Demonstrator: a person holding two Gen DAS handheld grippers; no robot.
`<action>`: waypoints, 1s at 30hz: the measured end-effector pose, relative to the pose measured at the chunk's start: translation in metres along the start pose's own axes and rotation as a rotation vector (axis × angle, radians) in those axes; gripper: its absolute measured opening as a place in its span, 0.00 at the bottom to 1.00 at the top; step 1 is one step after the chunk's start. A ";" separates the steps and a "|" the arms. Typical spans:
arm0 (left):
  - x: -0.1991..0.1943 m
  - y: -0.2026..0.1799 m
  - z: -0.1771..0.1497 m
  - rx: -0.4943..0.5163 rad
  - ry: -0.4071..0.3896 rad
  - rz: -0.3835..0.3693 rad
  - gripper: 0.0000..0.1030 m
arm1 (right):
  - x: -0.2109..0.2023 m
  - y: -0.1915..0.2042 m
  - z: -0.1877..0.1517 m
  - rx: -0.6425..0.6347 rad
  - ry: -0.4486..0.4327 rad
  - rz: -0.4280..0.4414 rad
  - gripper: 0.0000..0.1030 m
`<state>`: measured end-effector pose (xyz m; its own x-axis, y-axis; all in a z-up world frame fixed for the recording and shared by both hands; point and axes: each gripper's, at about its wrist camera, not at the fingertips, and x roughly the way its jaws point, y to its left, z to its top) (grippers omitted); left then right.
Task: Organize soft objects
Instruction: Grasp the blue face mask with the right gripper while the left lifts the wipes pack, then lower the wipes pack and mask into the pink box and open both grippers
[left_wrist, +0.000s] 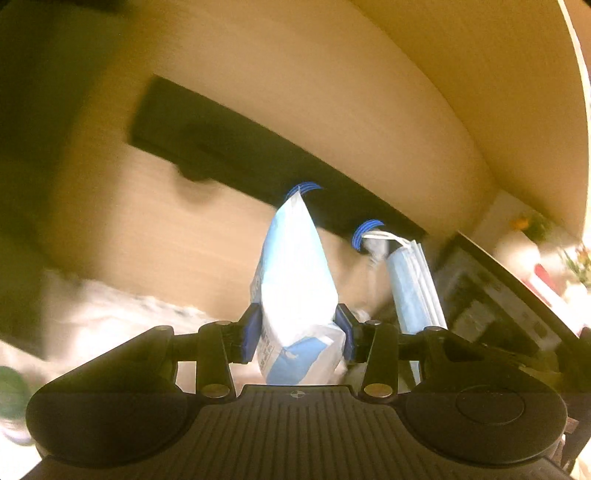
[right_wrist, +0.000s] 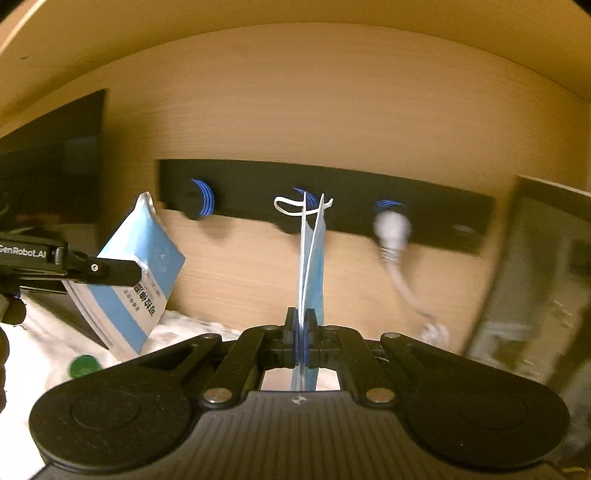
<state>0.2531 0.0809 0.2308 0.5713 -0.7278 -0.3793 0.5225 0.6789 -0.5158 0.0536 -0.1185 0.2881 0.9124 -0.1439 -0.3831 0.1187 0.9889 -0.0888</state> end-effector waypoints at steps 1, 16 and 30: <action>0.008 -0.004 -0.001 0.002 0.013 -0.014 0.46 | -0.001 -0.008 -0.003 0.008 0.004 -0.016 0.02; 0.114 -0.005 -0.083 -0.104 0.261 -0.129 0.49 | 0.021 -0.055 -0.035 0.103 0.114 -0.045 0.03; 0.115 0.018 -0.107 -0.084 0.229 0.069 0.48 | 0.097 -0.026 -0.112 0.094 0.359 0.180 0.03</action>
<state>0.2603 -0.0005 0.0955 0.4401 -0.6896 -0.5751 0.4273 0.7242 -0.5413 0.0955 -0.1619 0.1505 0.7291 0.0451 -0.6829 0.0203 0.9960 0.0874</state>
